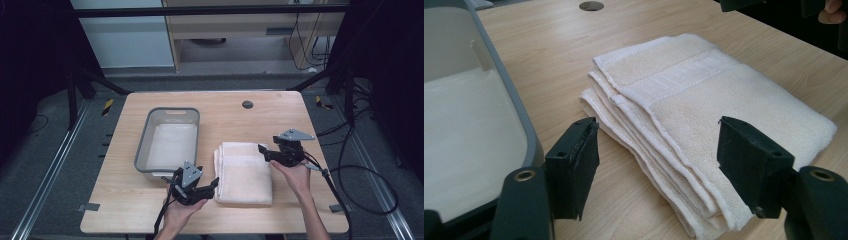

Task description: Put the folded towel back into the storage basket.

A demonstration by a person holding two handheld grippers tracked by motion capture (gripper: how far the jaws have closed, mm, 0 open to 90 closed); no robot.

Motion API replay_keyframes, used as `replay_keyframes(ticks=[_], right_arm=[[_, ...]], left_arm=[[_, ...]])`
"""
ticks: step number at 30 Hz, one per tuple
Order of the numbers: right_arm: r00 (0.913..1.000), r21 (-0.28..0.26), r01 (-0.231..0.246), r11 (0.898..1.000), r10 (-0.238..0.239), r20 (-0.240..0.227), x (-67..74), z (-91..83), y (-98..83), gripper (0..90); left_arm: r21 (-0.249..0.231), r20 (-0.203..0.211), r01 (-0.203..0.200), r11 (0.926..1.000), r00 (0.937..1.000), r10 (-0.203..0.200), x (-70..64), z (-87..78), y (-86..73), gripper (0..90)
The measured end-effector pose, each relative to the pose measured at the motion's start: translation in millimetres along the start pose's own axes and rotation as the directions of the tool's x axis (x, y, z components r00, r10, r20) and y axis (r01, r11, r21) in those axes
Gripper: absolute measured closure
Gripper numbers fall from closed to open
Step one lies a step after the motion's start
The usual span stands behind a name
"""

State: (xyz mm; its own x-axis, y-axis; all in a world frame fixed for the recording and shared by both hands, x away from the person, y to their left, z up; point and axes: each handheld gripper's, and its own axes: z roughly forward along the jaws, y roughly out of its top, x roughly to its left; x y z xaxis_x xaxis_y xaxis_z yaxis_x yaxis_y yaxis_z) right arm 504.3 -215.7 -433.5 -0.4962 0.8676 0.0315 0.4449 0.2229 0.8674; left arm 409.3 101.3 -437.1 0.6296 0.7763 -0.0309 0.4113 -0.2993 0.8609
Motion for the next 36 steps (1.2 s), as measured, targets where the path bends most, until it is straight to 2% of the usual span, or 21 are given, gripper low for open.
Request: replay_keyframes(ticks=[12, 18, 21, 36], right_arm=[[0.9999, 0.052, -0.013, 0.999, 0.012, 0.011, -7.5, 13.2, -15.6, 32.0], [0.9994, 0.079, -0.032, 0.996, 0.031, 0.014, -9.2, 21.0, -21.7, 32.3], [0.9996, 0.087, -0.026, 0.996, 0.024, 0.017, -9.5, 23.2, -23.3, 32.4], [0.9989, 0.134, -0.045, 0.99, 0.043, 0.018, -11.5, 37.5, -35.2, 33.6]], left_arm=[[0.042, 0.014, -0.013, 0.999, 0.9998, 0.012, -8.5, 16.1, -5.7, 31.8], [0.073, 0.016, -0.014, 0.9972, 0.9998, 0.013, -8.5, 25.8, -11.0, 30.8], [0.085, 0.016, -0.014, 0.9963, 0.9998, 0.013, -8.3, 29.5, -13.2, 30.5], [0.158, 0.037, -0.02, 0.9873, 0.9992, 0.014, -13.1, 51.3, -28.2, 27.3]])
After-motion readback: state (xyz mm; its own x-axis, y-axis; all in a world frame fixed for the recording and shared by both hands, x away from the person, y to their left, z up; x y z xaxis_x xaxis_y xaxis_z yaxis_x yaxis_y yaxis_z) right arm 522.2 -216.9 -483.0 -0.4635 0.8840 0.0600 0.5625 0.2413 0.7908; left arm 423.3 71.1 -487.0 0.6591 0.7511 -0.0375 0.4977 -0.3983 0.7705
